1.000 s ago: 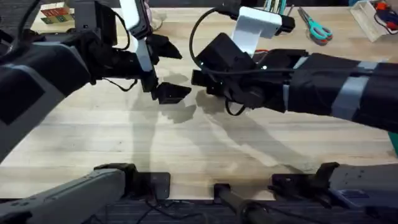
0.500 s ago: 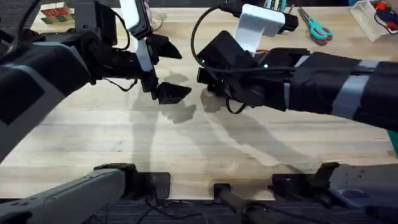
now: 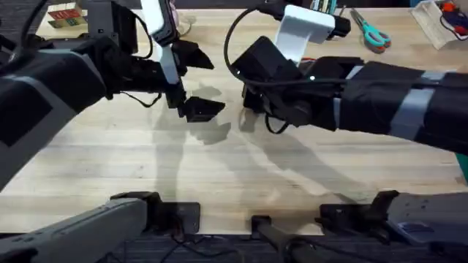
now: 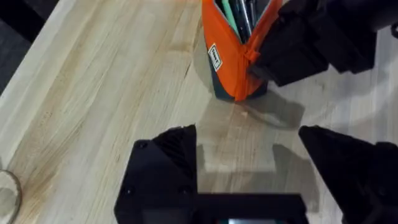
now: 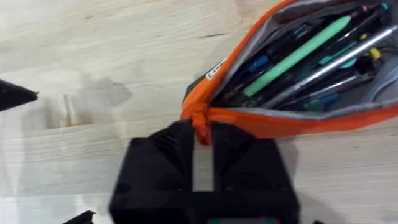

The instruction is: Unzip the bag, pick up the pens from the table one at a time and place them inside, then zip the bag closed.

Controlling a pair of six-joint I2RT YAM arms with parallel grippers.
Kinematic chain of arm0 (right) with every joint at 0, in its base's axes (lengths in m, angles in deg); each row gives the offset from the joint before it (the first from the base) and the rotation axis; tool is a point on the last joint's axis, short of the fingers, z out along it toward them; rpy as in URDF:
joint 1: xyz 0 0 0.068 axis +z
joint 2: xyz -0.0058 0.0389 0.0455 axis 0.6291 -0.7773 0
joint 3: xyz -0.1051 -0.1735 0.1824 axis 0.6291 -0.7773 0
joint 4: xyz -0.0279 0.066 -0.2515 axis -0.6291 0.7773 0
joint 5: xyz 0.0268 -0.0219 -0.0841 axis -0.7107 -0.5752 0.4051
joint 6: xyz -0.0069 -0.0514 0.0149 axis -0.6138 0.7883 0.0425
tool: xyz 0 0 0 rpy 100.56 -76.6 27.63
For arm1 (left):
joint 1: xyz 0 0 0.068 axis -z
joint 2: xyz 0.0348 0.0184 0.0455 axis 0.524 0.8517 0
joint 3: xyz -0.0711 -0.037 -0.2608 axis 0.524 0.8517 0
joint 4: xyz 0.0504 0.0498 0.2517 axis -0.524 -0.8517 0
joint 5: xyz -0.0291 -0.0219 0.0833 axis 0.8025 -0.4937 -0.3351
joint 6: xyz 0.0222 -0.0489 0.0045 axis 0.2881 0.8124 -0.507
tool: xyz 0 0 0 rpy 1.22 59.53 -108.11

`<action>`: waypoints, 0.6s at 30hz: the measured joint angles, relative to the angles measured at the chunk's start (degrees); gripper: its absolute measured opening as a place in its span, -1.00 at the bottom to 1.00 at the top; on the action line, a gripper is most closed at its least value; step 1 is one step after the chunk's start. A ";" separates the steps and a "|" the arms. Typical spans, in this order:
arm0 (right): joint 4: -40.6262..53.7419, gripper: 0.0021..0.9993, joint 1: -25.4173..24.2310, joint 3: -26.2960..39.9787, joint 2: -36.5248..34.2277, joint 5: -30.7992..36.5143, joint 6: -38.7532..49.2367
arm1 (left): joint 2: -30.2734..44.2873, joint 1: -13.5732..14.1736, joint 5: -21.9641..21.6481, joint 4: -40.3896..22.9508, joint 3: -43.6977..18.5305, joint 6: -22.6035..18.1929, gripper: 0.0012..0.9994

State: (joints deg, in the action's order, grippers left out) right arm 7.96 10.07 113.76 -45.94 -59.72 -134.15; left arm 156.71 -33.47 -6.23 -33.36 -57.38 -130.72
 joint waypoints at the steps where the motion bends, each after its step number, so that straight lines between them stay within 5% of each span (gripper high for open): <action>1: -0.02 -0.81 0.03 0.00 0.00 -0.02 -0.03 | 0.00 0.00 0.00 0.00 0.00 0.00 0.99; 4: 0.02 -0.94 0.02 0.00 0.00 0.00 -0.02 | 0.00 0.00 0.00 0.00 0.00 0.00 0.99; 18: 0.02 -0.94 0.02 0.00 0.00 0.00 -0.01 | 0.00 0.00 0.00 0.00 0.00 0.00 0.99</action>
State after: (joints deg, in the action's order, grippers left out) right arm 7.99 10.09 113.76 -45.94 -59.72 -134.17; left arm 156.71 -33.47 -6.23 -33.36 -57.38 -130.72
